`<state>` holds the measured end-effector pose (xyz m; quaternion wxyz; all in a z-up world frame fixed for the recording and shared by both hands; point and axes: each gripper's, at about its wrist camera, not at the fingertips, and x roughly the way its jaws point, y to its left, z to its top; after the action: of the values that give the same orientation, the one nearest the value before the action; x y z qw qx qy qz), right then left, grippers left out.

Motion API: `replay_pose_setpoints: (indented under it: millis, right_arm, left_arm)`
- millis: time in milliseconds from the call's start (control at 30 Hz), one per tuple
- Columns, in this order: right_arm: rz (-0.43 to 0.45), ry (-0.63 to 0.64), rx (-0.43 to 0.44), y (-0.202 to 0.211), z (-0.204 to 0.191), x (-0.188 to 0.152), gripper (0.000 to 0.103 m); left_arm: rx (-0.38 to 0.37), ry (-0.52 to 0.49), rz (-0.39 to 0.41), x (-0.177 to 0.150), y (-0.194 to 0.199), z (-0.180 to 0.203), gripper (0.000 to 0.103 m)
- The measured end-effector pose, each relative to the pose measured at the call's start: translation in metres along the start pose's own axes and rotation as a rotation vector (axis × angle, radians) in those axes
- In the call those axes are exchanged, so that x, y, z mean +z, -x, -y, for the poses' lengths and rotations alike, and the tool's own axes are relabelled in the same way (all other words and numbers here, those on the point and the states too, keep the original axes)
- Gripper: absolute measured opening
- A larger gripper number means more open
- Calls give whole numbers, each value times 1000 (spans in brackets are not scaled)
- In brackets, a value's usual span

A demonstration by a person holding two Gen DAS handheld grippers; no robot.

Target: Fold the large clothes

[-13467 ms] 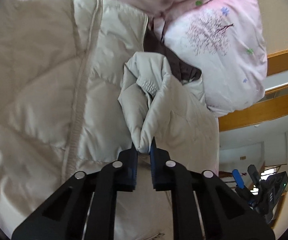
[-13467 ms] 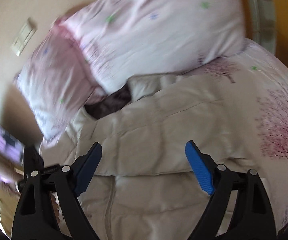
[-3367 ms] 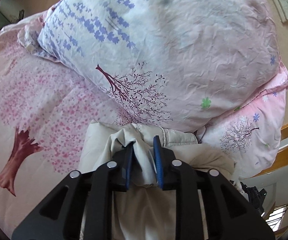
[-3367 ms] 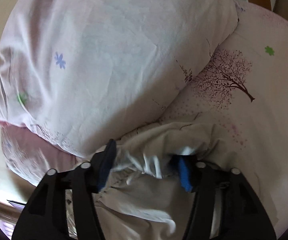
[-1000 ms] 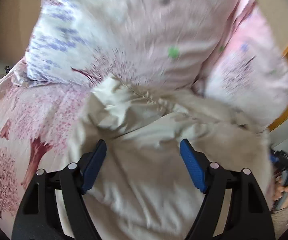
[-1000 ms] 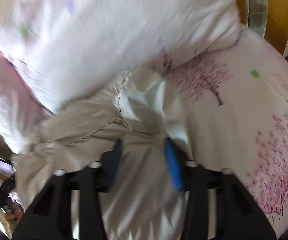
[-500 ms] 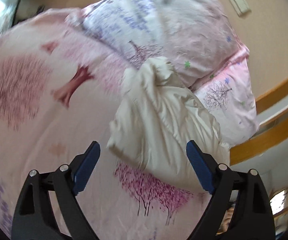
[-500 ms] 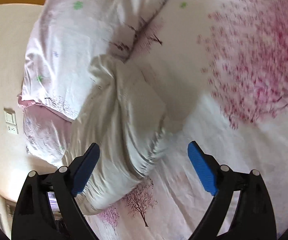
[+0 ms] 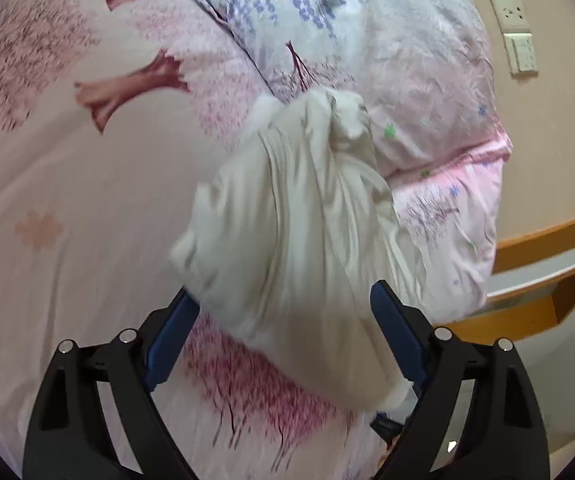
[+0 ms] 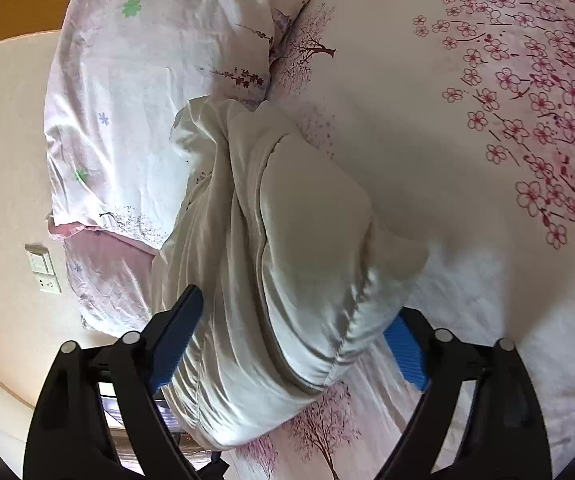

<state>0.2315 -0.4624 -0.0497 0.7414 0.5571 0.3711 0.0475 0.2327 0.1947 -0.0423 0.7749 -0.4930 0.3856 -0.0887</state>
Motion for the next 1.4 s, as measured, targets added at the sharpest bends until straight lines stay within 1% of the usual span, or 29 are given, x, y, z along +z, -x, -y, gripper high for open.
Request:
replay_pose_setpoints:
  millis: [67, 133, 167, 233, 267, 300, 333, 367, 400, 433, 467, 533, 633, 733, 800, 900, 1067, 1167, 1267, 1333, 1400]
  right_arm:
    - [2, -1, -1, -2, 0, 1, 84]
    - [8, -2, 3, -3, 1, 1, 83]
    - [9, -1, 2, -3, 1, 2, 80]
    - [13, 5, 3, -4, 1, 3, 77]
    - [16, 8, 4, -4, 1, 3, 71]
    - [19, 11, 5, -4, 2, 3, 67]
    - [21, 16, 9, -5, 2, 2, 60]
    - [26, 27, 15, -5, 1, 2, 53]
    - [34, 39, 21, -4, 0, 1, 49]
    - [40, 51, 28, -3, -2, 0, 42]
    - [47, 61, 37, -1, -5, -1, 37]
    - [55, 81, 43, 2, -11, -2, 32]
    - [63, 119, 62, 9, -22, -8, 28]
    - [49, 148, 83, 17, -32, -19, 27]
    - [31, 173, 96, 24, -37, -30, 27]
    - [-15, 225, 104, 34, -42, -55, 27]
    - [-107, 276, 105, 42, -36, -99, 27]
    - [-150, 291, 98, 44, -27, -123, 27]
    - [-171, 299, 82, 47, -20, -143, 27]
    - [-170, 300, 76, 49, -17, -148, 28]
    - [-155, 319, 43, 51, -13, -149, 34]
  left_arm:
    - [1, 29, 12, 7, -5, -4, 85]
    - [6, 47, 22, 12, -9, -7, 79]
    - [7, 52, 24, 13, -11, -9, 76]
    - [5, 71, 26, 16, -15, -14, 67]
    - [-3, 82, 27, 16, -17, -17, 64]
    - [-9, 92, 28, 17, -18, -19, 57]
    - [-19, 101, 32, 18, -18, -21, 50]
    - [-31, 104, 36, 19, -18, -21, 47]
    - [-37, 103, 39, 19, -17, -21, 40]
    - [-48, 100, 42, 20, -16, -20, 35]
    - [-57, 93, 43, 21, -15, -18, 33]
    - [-76, 77, 43, 24, -10, -13, 28]
    - [-106, 54, 62, 28, 4, -9, 25]
    - [-124, 37, 76, 30, 25, -8, 25]
    - [-129, 32, 89, 30, 43, -12, 25]
    - [-128, 38, 119, 29, 77, -27, 25]
    - [-94, 75, 164, 0, 134, -64, 25]
    - [-88, 110, 186, -13, 157, -83, 25]
    - [-79, 129, 210, -22, 172, -96, 26]
    - [-61, 137, 212, -28, 174, -102, 29]
    - [-42, 135, 211, -30, 173, -107, 35]
